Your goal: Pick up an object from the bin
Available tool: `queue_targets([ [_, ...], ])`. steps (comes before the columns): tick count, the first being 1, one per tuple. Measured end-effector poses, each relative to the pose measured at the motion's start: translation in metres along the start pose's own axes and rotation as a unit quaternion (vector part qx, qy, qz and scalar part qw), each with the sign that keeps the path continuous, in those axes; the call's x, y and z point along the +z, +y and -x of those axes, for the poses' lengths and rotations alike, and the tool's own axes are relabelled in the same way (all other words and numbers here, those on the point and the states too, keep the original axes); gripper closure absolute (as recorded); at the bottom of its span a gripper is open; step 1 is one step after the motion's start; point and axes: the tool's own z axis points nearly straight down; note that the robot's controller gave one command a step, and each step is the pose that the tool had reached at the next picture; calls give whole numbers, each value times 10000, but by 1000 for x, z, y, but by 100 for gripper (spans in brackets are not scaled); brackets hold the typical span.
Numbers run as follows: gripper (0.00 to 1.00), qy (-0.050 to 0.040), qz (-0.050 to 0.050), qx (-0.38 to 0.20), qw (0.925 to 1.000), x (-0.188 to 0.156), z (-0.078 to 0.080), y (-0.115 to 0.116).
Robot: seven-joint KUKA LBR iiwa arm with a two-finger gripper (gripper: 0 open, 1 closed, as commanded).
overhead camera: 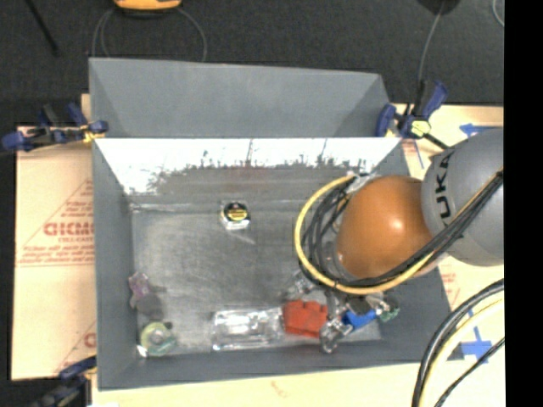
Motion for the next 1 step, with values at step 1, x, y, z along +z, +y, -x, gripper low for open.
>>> queue_targets([
  [1,0,-80,-12,1724,9850,36,-3,-32],
])
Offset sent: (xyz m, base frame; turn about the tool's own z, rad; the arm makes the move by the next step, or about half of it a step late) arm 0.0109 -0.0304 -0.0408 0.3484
